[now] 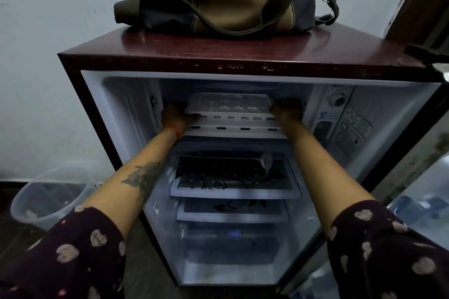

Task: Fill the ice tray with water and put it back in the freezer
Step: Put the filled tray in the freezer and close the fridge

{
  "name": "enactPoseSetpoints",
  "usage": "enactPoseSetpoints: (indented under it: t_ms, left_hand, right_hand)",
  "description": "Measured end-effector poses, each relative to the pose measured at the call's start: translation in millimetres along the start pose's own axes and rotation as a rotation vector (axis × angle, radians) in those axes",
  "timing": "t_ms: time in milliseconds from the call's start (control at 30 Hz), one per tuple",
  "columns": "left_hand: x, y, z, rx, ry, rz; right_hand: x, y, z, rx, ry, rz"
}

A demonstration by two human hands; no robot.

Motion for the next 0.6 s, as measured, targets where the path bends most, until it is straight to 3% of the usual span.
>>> enactPoseSetpoints:
  t_ms: [233, 333, 500, 600]
  left_hand:
    - [5, 34, 8, -0.023, 0.086, 0.156]
    - [2, 51, 12, -0.053, 0.085, 0.13]
    - [8, 92, 25, -0.162, 0.083, 0.096]
    - [17, 122, 29, -0.191, 0.121, 0.071]
  right_hand:
    - [2, 29, -10, 0.188, 0.053, 0.004]
    - [2, 54, -16, 0.285, 0.207, 0.02]
    - [5, 112, -19, 0.371, 0.089, -0.002]
    - [10, 153, -26, 0.439, 0.144, 0.009]
Point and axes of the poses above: each hand's wrist, its own y-axis away from the middle knuckle, its own x-axis out of the back of the hand, z = x × y, the point moved 8 cm from there along -y, towards the middle knuckle, and after that the axes turned 4 degrees about -y, right-handed, at the moved point
